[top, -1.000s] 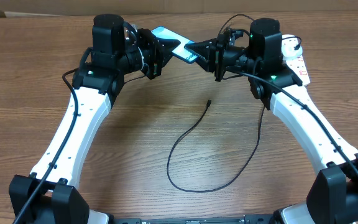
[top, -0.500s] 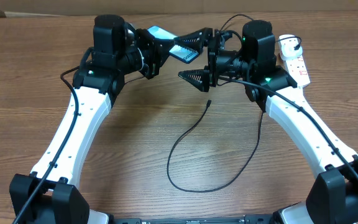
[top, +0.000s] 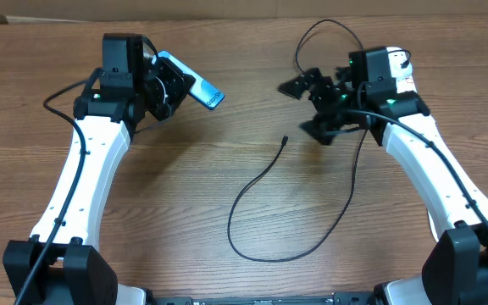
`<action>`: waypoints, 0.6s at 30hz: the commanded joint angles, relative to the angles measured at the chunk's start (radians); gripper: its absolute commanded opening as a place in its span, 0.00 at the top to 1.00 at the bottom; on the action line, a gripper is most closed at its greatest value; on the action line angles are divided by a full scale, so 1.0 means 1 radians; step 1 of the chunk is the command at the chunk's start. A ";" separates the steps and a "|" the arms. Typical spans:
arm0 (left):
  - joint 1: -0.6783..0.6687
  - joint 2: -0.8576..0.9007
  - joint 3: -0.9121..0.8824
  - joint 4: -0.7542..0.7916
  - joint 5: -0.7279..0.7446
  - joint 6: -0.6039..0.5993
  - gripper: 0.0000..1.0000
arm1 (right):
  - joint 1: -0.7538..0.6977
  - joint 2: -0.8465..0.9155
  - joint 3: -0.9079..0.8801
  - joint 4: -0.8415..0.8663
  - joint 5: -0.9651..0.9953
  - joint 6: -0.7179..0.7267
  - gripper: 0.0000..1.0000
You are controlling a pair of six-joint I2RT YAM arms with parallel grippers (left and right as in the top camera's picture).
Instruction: Plug charger to phone and switch on socket
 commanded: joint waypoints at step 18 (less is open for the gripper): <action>-0.100 -0.372 0.219 -0.473 -0.538 0.491 0.96 | 0.008 0.021 -0.045 -0.115 0.437 -0.154 0.00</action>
